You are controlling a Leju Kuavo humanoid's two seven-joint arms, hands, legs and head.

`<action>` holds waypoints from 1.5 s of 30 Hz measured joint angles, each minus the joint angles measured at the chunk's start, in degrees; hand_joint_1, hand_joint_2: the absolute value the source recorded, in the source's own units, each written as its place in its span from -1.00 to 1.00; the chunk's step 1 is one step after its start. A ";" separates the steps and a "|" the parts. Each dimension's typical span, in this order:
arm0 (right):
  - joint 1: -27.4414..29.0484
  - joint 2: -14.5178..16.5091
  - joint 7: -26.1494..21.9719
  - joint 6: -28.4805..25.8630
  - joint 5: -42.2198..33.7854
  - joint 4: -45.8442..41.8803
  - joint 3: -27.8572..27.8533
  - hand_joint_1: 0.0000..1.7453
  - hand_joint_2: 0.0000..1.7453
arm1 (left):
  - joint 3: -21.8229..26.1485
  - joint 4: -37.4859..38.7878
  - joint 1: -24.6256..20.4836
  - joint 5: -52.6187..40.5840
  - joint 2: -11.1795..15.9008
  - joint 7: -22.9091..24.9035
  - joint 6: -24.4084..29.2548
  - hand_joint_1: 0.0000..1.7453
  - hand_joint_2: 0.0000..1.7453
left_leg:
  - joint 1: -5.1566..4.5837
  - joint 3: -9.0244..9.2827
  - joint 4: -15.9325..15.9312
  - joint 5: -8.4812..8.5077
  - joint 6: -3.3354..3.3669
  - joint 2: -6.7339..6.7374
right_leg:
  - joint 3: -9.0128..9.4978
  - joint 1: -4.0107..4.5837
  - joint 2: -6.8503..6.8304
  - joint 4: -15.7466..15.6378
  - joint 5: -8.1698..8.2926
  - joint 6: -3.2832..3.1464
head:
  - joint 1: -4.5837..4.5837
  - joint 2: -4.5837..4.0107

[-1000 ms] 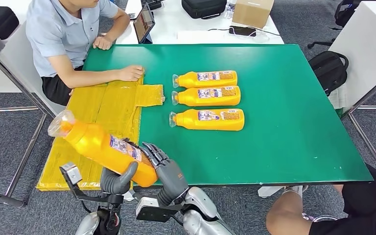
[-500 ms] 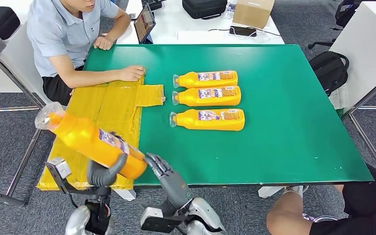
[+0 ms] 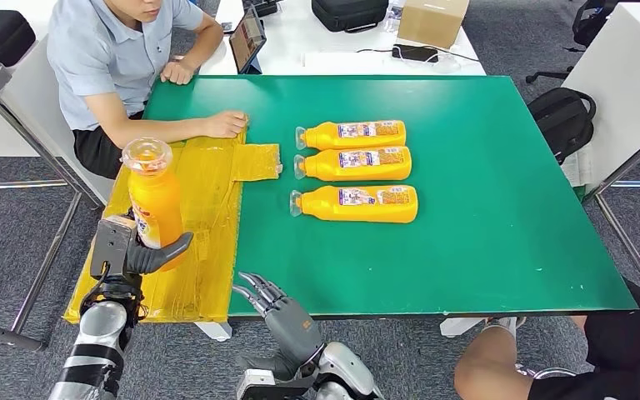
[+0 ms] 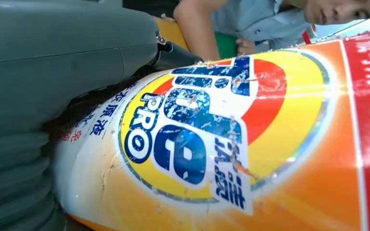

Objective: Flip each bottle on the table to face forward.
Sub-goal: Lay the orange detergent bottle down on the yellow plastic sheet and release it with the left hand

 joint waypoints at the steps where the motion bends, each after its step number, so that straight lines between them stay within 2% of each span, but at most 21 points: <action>1: -0.01 0.00 -0.09 0.08 -0.02 -0.02 0.05 -1.00 -1.00 | -0.19 0.65 -0.41 -2.50 0.47 0.68 1.19 1.00 1.00 | 0.00 -0.01 0.00 0.00 0.00 0.00 | -0.01 0.00 0.00 0.00 0.00 0.00 | 0.01 0.00; 5: -0.03 0.00 -0.55 2.03 -0.70 -0.56 0.36 -1.00 -1.00 | -0.91 4.34 -3.09 -13.77 2.62 1.70 5.61 1.00 1.00 | 0.01 -0.02 0.00 0.00 -0.01 0.01 | -0.06 0.01 0.01 0.00 0.00 0.00 | 0.01 0.00; 8: -0.09 0.00 -0.95 3.69 -1.26 -0.90 0.73 -1.00 -1.00 | -2.13 9.25 -6.96 -26.06 5.02 3.85 8.66 1.00 1.00 | 0.04 -0.01 0.00 0.05 -0.05 0.00 | -0.06 0.05 0.01 0.01 0.01 -0.01 | 0.01 0.00; 14: -0.27 0.01 -1.70 5.10 -1.46 -0.95 1.38 -1.00 -1.00 | -7.33 23.10 -16.43 -45.57 10.13 10.28 8.07 1.00 1.00 | 0.07 -0.02 0.00 0.12 -0.10 0.00 | -0.03 0.07 0.01 0.06 0.03 -0.02 | 0.01 0.00; 18: -0.41 0.08 -2.07 5.34 -1.45 -0.92 1.87 -1.00 -1.00 | -10.05 30.16 -20.50 -48.56 11.43 12.09 6.34 1.00 1.00 | 0.06 -0.03 0.00 0.12 -0.10 -0.01 | -0.02 0.06 0.00 0.07 0.03 -0.01 | 0.00 0.00; 21: -0.52 0.13 -2.08 5.39 -1.48 -0.83 2.22 -1.00 -1.00 | -11.44 33.84 -22.13 -49.21 11.53 12.55 4.76 1.00 1.00 | 0.06 -0.06 0.00 0.11 -0.10 -0.02 | -0.03 0.05 0.00 0.06 0.02 -0.01 | 0.01 0.00; 23: -0.56 0.13 -2.08 5.38 -1.57 -0.74 2.33 -1.00 -1.00 | -12.14 35.51 -22.72 -49.14 11.53 12.31 3.59 0.93 1.00 | 0.05 -0.06 0.00 0.11 -0.10 -0.02 | -0.05 0.05 0.00 0.06 0.02 -0.01 | 0.01 0.00; 24: -0.58 0.13 -2.08 5.37 -1.67 -0.68 2.35 -1.00 -1.00 | -12.38 36.16 -22.90 -48.74 11.52 11.94 2.95 0.78 1.00 | 0.05 -0.06 0.00 0.10 -0.10 -0.02 | -0.05 0.05 0.01 0.06 0.02 -0.01 | 0.02 0.00; 27: -0.64 0.13 -2.17 5.37 -2.03 -0.40 2.39 -1.00 -1.00 | -12.64 37.41 -23.34 -45.72 11.51 9.60 0.45 -0.46 1.00 | 0.05 -0.06 0.00 0.10 -0.10 -0.03 | -0.05 0.06 0.00 0.05 0.02 -0.01 | 0.01 0.00; 28: -0.68 0.14 -2.27 5.38 -2.19 -0.29 2.42 -1.00 -1.00 | -12.59 37.60 -23.51 -44.05 11.52 8.46 -0.77 -0.80 1.00 | 0.05 -0.06 0.00 0.10 -0.10 -0.04 | -0.03 0.06 -0.01 0.05 0.02 -0.01 | 0.00 0.00; 29: -0.74 0.15 -2.48 5.43 -2.42 -0.14 2.49 -1.00 -1.00 | -12.49 37.72 -23.66 -42.09 11.53 7.01 -2.24 -0.90 1.00 | 0.06 -0.06 0.00 0.10 -0.10 -0.05 | -0.01 0.06 -0.02 0.05 0.02 -0.01 | -0.01 0.00; 31: -0.89 0.17 -3.16 5.67 -3.07 0.29 2.69 -1.00 -1.00 | -12.15 37.80 -23.79 -37.50 11.60 3.24 -5.77 -1.00 1.00 | 0.06 -0.05 0.00 0.11 -0.10 -0.07 | 0.03 0.06 -0.04 0.06 0.01 -0.01 | -0.01 0.00; 35: -1.44 0.42 -4.81 6.08 -4.46 1.62 3.15 -1.00 -1.00 | -11.97 36.20 -22.68 -29.24 11.91 -4.17 -11.07 -1.00 1.00 | 0.05 -0.03 -0.01 0.11 -0.10 -0.10 | 0.08 0.05 -0.06 0.06 0.01 -0.02 | 0.01 0.00; 39: -1.97 0.67 -5.31 6.29 -5.12 2.70 3.42 -1.00 -1.00 | -12.68 33.61 -21.24 -26.75 12.13 -5.75 -12.65 -1.00 1.00 | 0.03 0.00 -0.01 0.11 -0.10 -0.09 | 0.11 0.02 -0.06 0.06 0.01 -0.01 | 0.01 0.00; 45: -2.58 0.91 -5.93 6.29 -5.61 3.92 3.86 -1.00 -1.00 | -16.50 30.24 -20.02 -25.25 13.74 -6.67 -14.28 -1.00 1.00 | 0.04 0.01 -0.01 0.11 -0.10 -0.09 | 0.10 0.04 -0.06 0.07 0.01 -0.01 | -0.01 0.00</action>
